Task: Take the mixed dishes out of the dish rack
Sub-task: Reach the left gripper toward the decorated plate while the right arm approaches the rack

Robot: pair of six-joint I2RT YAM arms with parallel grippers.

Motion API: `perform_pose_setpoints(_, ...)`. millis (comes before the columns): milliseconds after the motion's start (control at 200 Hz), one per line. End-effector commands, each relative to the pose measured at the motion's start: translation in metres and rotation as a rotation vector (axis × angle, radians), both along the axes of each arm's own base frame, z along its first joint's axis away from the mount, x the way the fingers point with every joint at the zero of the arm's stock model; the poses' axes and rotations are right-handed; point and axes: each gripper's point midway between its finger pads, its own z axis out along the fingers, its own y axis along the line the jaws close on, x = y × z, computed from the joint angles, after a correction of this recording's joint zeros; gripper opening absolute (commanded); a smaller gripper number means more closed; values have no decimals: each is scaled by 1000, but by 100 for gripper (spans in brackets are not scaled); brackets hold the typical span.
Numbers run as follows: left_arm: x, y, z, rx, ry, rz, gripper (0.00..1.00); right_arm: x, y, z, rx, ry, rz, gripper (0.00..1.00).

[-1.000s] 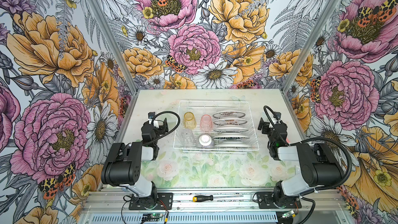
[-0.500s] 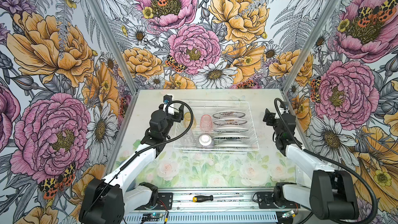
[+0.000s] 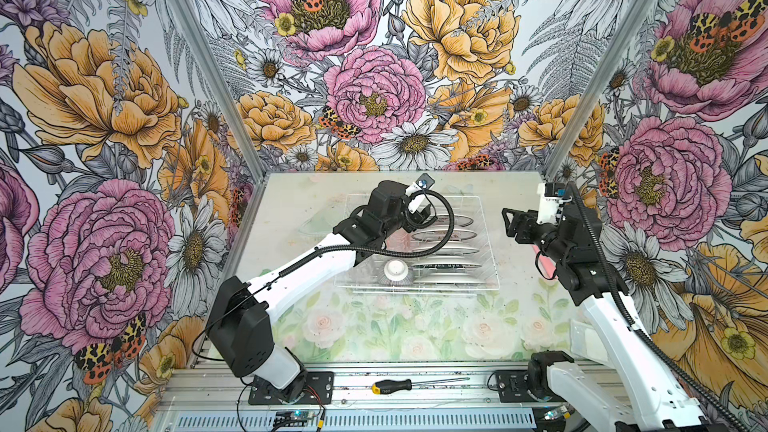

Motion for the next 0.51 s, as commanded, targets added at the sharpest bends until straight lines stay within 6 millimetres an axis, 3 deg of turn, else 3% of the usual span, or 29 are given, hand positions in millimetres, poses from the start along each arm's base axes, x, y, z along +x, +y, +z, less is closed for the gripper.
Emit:
perform_pose_setpoints(0,-9,-14,-15,102,53,-121,66,-8,13,-9,15,88,45,75)
perform_pose_setpoints(155,-7,-31,-26,165,87,-194,63,-6,18,-11,11,99,63,75)
perform_pose_setpoints(460,-3,-51,-35,235,115,-281,67,-7,20,-11,11,95,75,76)
perform_pose_setpoints(470,0,-53,-49,254,135,-283,67,-7,20,-10,10,94,75,76)
perform_pose_setpoints(500,1,-56,-54,269,138,-289,67,-7,21,-10,12,95,76,76)
